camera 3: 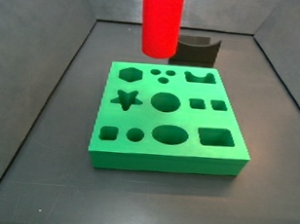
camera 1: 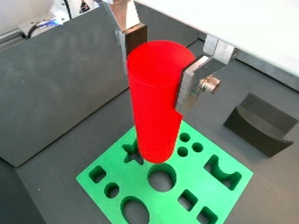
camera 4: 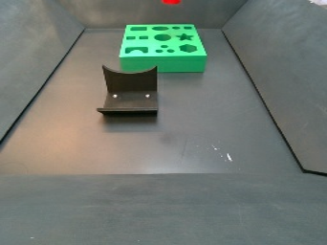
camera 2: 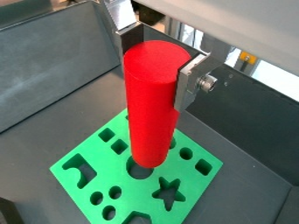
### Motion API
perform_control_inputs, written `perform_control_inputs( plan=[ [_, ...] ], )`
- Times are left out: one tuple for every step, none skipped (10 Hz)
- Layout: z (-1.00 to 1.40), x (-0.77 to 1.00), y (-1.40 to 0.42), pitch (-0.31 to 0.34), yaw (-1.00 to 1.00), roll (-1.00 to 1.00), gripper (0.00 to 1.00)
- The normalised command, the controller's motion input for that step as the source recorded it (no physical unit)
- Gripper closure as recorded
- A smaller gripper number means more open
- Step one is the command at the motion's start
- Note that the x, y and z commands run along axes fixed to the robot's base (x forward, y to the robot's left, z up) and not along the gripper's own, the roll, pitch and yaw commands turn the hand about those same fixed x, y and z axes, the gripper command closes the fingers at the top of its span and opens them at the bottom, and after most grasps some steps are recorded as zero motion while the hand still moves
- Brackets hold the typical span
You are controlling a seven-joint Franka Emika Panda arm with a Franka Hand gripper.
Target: Insert the round object.
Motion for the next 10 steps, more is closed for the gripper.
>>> perform_control_inputs(
  plan=[
    [-0.99, 0.36, -0.18, 0.000, -0.15, 0.19, 1.00],
    [-0.93, 0.13, -0.13, 0.000, -0.07, 0.23, 1.00],
    [-0.84, 0.16, 0.00, -0.020, -0.12, 0.00, 1.00],
    [-0.53, 0.02, 0.00, -0.017, -0.03, -0.05, 1.00],
    [-0.40, 0.09, 0.00, -0.020, 0.00, -0.08, 1.00],
    [-0.42, 0.20, 0.00, 0.000, 0.00, -0.09, 1.00],
    [-0.28, 0.09, 0.01, 0.000, 0.00, 0.00, 1.00],
    [-0.26, 0.12, 0.09, 0.006, 0.00, 0.00, 1.00],
    [-0.29, 0.15, 0.10, 0.024, 0.00, 0.00, 1.00],
    [-0.25, 0.15, 0.11, 0.043, 0.00, 0.02, 1.00]
  ],
)
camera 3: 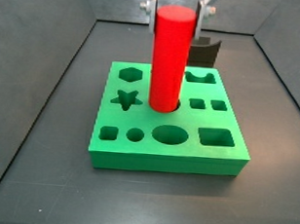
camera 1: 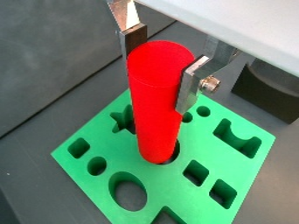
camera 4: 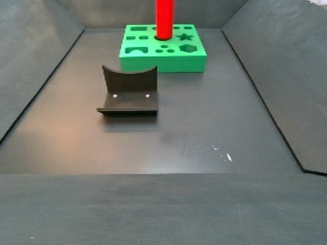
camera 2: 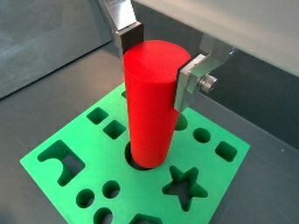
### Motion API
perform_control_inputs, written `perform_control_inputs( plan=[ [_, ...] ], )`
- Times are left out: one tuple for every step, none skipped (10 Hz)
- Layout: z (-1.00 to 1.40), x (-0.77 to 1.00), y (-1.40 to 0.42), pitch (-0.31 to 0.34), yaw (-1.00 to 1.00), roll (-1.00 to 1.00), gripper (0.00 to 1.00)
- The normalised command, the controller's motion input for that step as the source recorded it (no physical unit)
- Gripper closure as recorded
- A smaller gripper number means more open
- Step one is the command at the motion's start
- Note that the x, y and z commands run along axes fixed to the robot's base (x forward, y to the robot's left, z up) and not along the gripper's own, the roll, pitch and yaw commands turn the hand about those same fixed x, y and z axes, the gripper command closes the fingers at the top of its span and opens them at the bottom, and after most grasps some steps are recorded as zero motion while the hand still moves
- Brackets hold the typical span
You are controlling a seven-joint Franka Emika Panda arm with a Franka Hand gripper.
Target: Insert the round object.
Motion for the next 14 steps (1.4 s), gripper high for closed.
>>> perform_control_inputs(
  plan=[
    [-0.29, 0.21, 0.06, 0.041, 0.00, 0.01, 1.00],
    [-0.32, 0.36, 0.00, 0.036, -0.01, 0.00, 1.00],
    [-0.30, 0.32, 0.09, 0.066, -0.02, 0.00, 1.00],
    [-0.27, 0.07, 0.20, 0.064, 0.00, 0.06, 1.00],
    [-0.22, -0.21, 0.11, 0.000, -0.09, 0.00, 1.00],
    [-0.17, -0.23, 0.01, -0.011, -0.09, -0.05, 1.00],
    [-0.12, -0.14, 0.00, -0.034, 0.00, -0.11, 1.00],
    [-0.09, 0.00, -0.05, -0.004, 0.00, -0.11, 1.00],
    [-0.07, 0.01, -0.11, 0.000, 0.00, -0.08, 1.00],
    [-0.02, 0.03, -0.14, 0.000, -0.01, -0.06, 1.00],
    [-0.07, 0.00, -0.12, -0.007, 0.00, -0.07, 1.00],
    [-0.18, 0.03, 0.00, 0.000, 0.00, -0.05, 1.00],
    [-0.24, 0.06, 0.00, 0.000, 0.00, 0.00, 1.00],
    [-0.37, 0.08, 0.00, 0.000, 0.00, 0.06, 1.00]
  ],
)
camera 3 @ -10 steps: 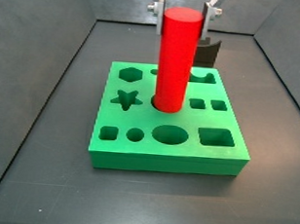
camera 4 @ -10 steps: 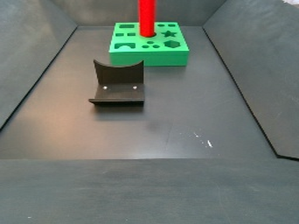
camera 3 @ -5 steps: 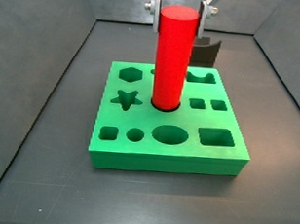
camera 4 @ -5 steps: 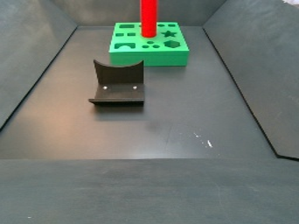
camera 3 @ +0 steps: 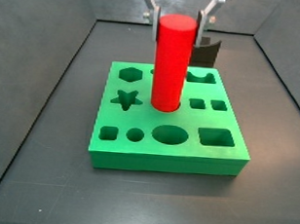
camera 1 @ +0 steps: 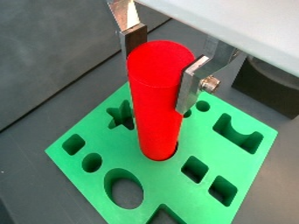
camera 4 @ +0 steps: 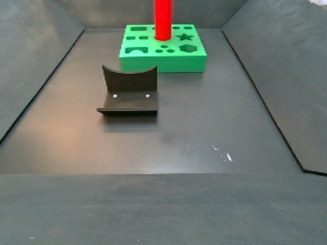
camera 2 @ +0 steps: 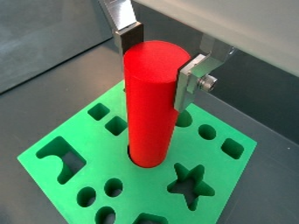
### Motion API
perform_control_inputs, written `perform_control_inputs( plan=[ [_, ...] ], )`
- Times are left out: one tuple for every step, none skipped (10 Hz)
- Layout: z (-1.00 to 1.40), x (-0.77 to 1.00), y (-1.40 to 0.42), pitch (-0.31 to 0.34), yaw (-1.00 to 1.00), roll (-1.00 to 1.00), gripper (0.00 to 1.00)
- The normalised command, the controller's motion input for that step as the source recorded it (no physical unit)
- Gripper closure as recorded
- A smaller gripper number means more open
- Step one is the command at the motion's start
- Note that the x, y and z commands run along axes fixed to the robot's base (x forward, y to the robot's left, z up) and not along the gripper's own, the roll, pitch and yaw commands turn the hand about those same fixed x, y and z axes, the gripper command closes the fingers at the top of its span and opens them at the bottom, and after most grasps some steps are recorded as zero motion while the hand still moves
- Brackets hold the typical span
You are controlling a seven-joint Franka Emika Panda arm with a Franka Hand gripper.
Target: Insert the round object.
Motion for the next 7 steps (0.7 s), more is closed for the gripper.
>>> perform_control_inputs(
  plan=[
    [-0.46, 0.16, 0.00, 0.006, 0.00, 0.07, 1.00],
    [-0.35, 0.11, 0.01, 0.000, 0.00, 0.00, 1.00],
    [-0.28, 0.05, 0.01, 0.000, 0.00, 0.00, 1.00],
    [-0.29, 0.03, 0.02, 0.000, 0.00, 0.00, 1.00],
    [-0.27, 0.04, 0.04, 0.000, 0.00, 0.00, 1.00],
    [-0.31, 0.04, 0.05, 0.000, 0.00, 0.01, 1.00],
    [-0.30, 0.06, 0.06, 0.000, 0.00, 0.00, 1.00]
  ],
)
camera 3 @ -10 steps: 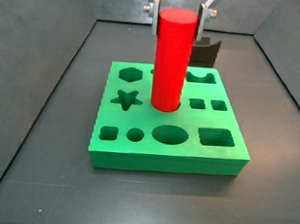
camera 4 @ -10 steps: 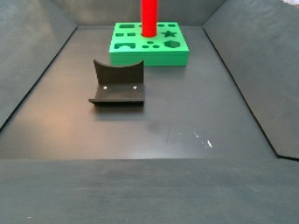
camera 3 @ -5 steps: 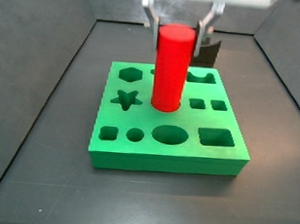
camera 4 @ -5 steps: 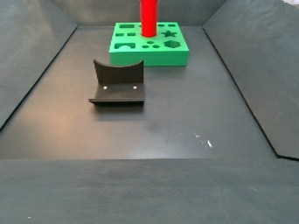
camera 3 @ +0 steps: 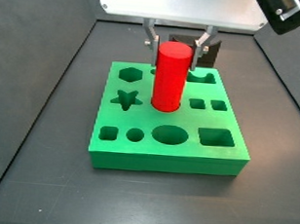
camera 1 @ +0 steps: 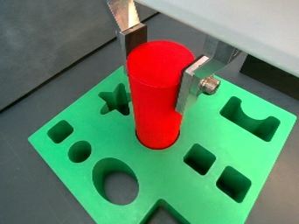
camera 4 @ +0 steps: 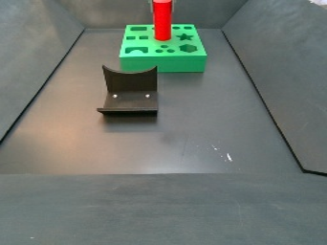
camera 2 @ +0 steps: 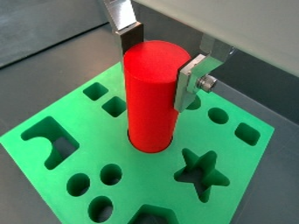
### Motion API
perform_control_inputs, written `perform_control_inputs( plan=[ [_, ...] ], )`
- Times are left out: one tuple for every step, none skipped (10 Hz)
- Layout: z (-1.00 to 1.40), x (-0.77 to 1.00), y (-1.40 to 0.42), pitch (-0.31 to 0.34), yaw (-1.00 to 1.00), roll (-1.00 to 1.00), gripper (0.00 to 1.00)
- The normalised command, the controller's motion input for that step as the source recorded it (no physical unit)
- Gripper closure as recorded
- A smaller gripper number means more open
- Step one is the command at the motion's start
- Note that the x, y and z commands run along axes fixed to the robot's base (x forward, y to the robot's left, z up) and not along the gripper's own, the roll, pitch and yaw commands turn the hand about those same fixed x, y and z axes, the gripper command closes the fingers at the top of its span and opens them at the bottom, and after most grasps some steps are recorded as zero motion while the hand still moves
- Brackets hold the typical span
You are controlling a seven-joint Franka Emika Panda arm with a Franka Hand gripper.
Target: Insert the round object.
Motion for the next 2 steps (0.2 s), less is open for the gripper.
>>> perform_control_inputs(
  plan=[
    [-0.01, 0.00, 0.00, 0.017, -0.02, 0.00, 1.00],
    [0.00, 0.00, 0.00, 0.000, 0.00, 0.00, 1.00]
  ],
)
